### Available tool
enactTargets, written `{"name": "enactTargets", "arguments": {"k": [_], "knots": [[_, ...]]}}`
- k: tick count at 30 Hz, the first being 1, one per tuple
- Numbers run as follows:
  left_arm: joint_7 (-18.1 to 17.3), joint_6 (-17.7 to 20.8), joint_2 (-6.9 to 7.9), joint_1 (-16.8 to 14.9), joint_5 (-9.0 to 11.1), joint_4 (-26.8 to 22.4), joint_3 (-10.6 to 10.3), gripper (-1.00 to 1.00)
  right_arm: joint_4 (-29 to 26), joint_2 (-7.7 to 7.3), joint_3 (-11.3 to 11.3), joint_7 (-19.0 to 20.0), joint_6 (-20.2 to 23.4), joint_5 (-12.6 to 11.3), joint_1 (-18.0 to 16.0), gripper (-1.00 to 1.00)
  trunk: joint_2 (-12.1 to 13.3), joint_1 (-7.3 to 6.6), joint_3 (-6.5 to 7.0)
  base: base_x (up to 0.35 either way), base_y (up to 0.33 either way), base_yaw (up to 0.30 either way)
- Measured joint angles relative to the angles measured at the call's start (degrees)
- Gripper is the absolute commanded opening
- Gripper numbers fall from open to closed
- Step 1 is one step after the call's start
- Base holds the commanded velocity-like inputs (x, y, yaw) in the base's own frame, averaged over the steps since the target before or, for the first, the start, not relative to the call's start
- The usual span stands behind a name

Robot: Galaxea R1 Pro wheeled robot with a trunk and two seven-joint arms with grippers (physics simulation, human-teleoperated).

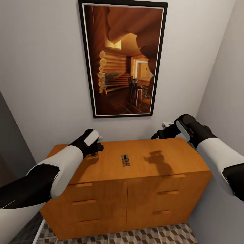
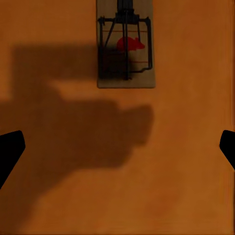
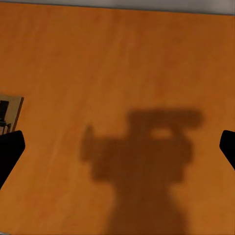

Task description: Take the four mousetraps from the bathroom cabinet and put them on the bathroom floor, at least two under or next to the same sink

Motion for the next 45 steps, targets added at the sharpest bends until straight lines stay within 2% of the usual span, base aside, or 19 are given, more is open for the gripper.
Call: {"name": "enactTargets", "arguments": {"k": [18, 45], "knots": [[-0.24, 0.02, 0.00, -0.02, -0.05, -0.03, -0.06, 1.00, 0.00, -0.42, 0.10, 0.03, 0.00, 0.01, 0.00, 1.00, 0.00, -0.01, 0.00, 0.122, 0.000, 0.000], [-0.18, 0.19, 0.12, -0.03, -0.45, 0.20, -0.52, 1.00, 0.00, -1.17, 0.27, 0.75, 0.00, 0.01, 0.00, 1.00, 0.00, 0.00, 0.00, 0.009, 0.000, 0.000]]}}
